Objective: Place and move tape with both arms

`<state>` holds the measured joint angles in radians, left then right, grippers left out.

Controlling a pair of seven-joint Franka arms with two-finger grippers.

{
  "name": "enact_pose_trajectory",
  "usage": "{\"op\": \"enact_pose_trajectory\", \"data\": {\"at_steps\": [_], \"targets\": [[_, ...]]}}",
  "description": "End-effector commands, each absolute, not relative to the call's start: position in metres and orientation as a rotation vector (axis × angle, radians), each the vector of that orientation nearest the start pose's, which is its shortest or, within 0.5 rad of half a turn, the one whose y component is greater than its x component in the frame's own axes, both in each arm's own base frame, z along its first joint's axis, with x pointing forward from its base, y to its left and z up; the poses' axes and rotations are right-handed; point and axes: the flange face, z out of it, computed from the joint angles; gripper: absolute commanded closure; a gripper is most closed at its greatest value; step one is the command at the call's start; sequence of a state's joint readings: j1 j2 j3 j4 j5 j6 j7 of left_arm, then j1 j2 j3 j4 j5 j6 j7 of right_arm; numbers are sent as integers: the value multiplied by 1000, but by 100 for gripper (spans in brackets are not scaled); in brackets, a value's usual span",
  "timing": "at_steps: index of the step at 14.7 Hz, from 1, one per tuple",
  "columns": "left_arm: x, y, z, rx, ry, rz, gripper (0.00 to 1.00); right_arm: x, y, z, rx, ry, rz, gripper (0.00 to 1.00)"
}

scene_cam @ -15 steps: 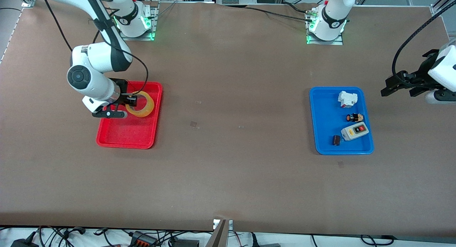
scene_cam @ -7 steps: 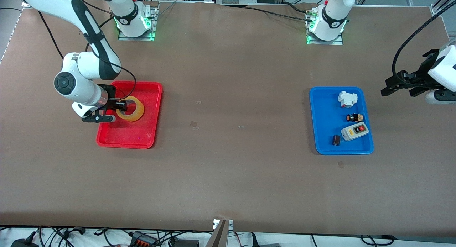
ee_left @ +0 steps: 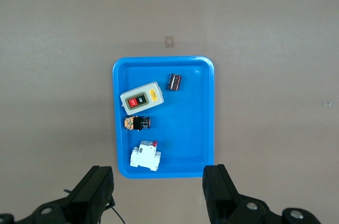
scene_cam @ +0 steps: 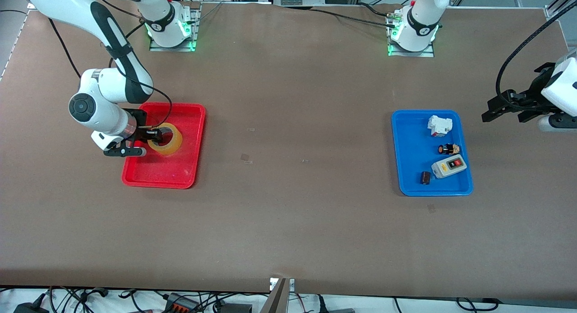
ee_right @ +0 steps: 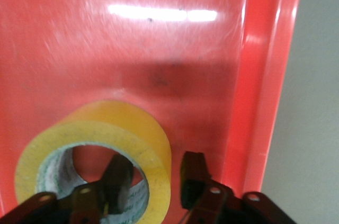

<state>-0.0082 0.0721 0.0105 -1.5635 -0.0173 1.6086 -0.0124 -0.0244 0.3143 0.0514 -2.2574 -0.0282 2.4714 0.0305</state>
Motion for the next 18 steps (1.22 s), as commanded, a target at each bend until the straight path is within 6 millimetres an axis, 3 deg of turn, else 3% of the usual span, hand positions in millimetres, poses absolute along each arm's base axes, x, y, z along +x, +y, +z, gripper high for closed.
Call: {"op": "enact_pose_trajectory", "data": {"at_steps": [1, 4, 10, 11, 15, 18], "targets": [[573, 3, 594, -3137, 8, 22, 0, 542, 12, 258, -3146, -44, 76, 2], [573, 3, 594, -3137, 8, 22, 0, 568, 6, 323, -3151, -19, 40, 2], [572, 4, 596, -3137, 3, 15, 0, 604, -7, 486, -3156, 60, 50, 2], [572, 2, 597, -3137, 8, 12, 0, 607, -7, 524, -3158, 56, 43, 1], [574, 1, 604, -3138, 10, -12, 0, 596, -9, 620, -3156, 68, 31, 1], [573, 0, 617, -3138, 10, -46, 0, 569, -4, 653, -3157, 75, 72, 1]]}}
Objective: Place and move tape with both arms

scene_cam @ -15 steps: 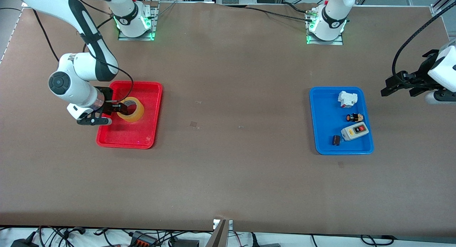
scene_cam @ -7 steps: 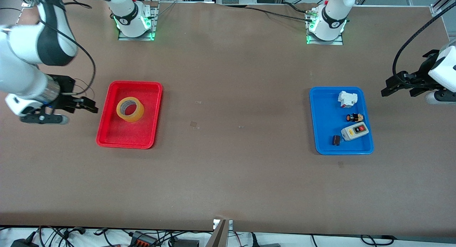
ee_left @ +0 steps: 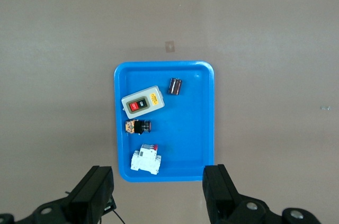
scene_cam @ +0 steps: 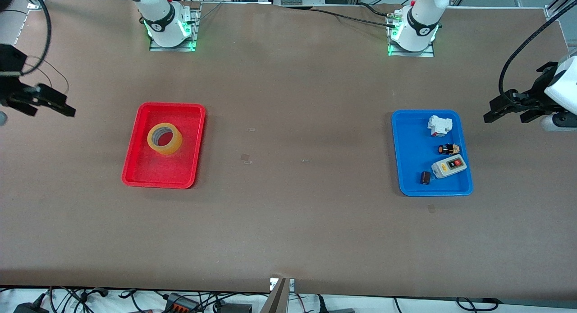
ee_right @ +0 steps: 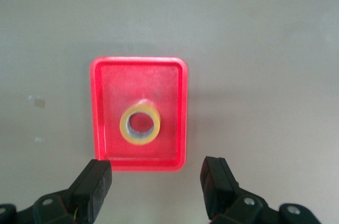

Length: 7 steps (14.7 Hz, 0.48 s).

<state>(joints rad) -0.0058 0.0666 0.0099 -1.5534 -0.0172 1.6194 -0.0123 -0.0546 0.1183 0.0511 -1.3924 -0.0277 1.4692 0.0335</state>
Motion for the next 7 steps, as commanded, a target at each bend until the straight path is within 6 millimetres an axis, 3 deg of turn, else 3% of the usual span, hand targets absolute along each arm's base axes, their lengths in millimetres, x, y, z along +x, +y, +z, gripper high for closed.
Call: {"op": "enact_pose_trajectory", "data": {"at_steps": [1, 7], "targets": [[573, 1, 618, -3138, 10, -46, 0, 560, -1, 658, -3156, 72, 69, 1], [571, 1, 622, -3138, 10, -53, 0, 522, 14, 665, -3163, 130, 68, 2]]}}
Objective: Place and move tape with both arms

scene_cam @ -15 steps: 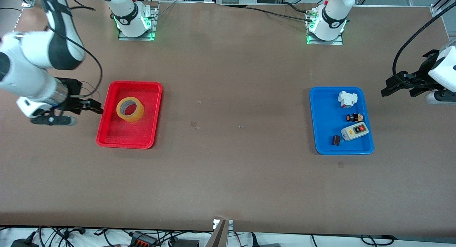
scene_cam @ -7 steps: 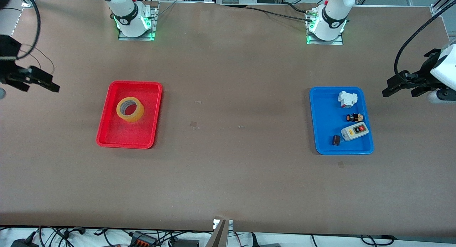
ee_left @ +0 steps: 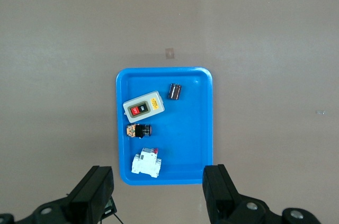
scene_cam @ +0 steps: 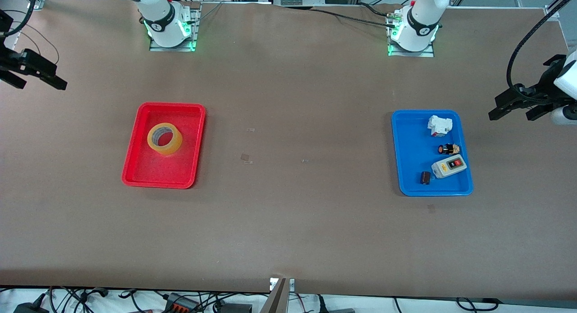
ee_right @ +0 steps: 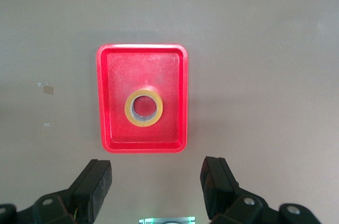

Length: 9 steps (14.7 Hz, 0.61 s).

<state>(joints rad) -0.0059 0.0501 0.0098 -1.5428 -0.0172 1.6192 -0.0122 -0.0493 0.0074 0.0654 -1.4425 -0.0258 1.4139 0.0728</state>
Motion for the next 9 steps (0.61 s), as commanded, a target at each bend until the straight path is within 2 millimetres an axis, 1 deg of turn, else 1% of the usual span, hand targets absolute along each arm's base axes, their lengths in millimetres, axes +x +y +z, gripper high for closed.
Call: {"op": "enact_pose_trajectory", "data": {"at_steps": [1, 9], "targets": [[571, 1, 622, -3138, 10, -53, 0, 520, 13, 662, -3164, 135, 71, 2], [571, 1, 620, -3138, 10, -48, 0, 525, 7, 655, -3163, 127, 64, 2]]}}
